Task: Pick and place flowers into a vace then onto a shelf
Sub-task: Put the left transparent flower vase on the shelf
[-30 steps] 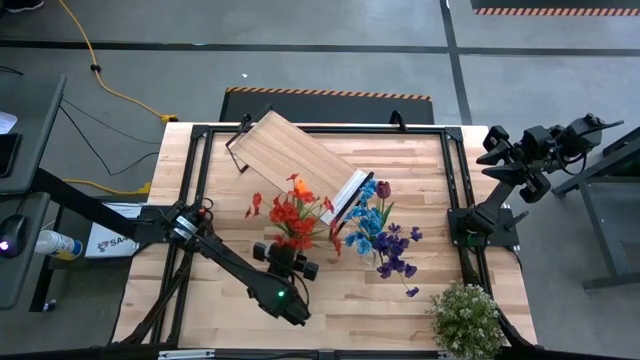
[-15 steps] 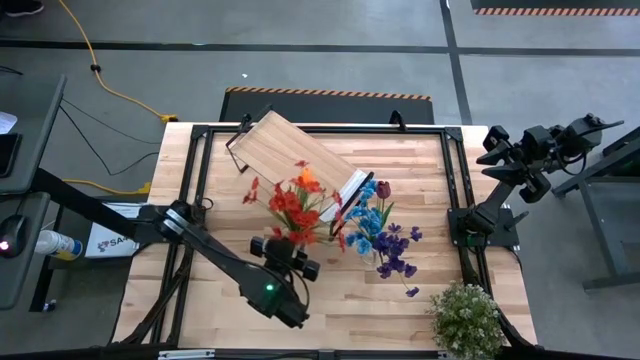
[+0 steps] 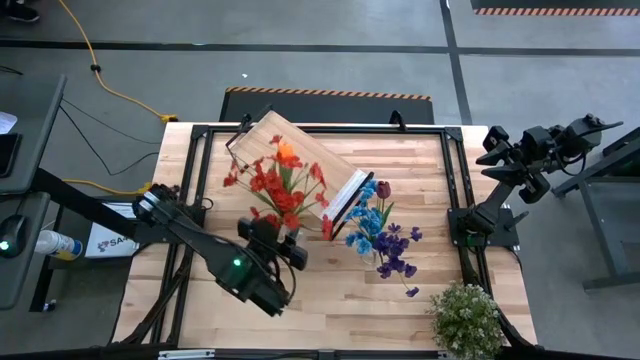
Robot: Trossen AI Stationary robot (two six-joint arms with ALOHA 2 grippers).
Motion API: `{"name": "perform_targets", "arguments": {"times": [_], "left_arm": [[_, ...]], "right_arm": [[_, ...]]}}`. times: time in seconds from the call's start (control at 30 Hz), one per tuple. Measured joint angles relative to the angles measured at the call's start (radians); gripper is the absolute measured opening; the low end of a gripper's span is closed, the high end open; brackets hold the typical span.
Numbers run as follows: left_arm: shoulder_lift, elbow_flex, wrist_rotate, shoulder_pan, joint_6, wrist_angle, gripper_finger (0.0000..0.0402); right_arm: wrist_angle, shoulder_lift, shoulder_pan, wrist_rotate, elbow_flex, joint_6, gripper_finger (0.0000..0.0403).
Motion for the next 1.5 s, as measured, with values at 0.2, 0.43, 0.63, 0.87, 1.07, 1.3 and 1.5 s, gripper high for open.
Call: {"name": "perform_targets", "arguments": {"times": [0.2,0.43,0.63,0.87,1.07,1.3,1.5], "left_arm": [[-0.095,0.000,-0.051,0.035,0.109,0.000,0.0210],[-0.189,0.001,-0.115,0.157,0.270,-0.001,0.0210],[-0.262,0.001,-0.172,0.300,0.400,0.000,0.0210],[-0.350,-0.001,-0.180,0.474,0.518,-0.001,0.0210],[-0.401,-0.001,-0.182,0.587,0.587,0.001,0.0210],[-0.415,-0.002,-0.193,0.676,0.604,0.004,0.0210],[-0.415,-0.016,-0.182,0.750,0.700,0.089,0.0210]], "right_arm": [[-0.001,0.000,0.000,0.000,0.000,-0.002,0.0130],[-0.013,0.000,0.000,0.000,0.000,-0.024,0.0130],[-0.012,0.000,0.000,0.000,0.000,-0.024,0.0129],[-0.012,0.000,0.000,0.000,0.000,-0.019,0.0129],[-0.011,0.000,0.000,0.000,0.000,-0.018,0.0130],[-0.003,0.000,0.000,0.056,0.000,-0.021,0.0130],[-0.003,0.000,0.000,0.118,0.000,-0.024,0.0130]]}}
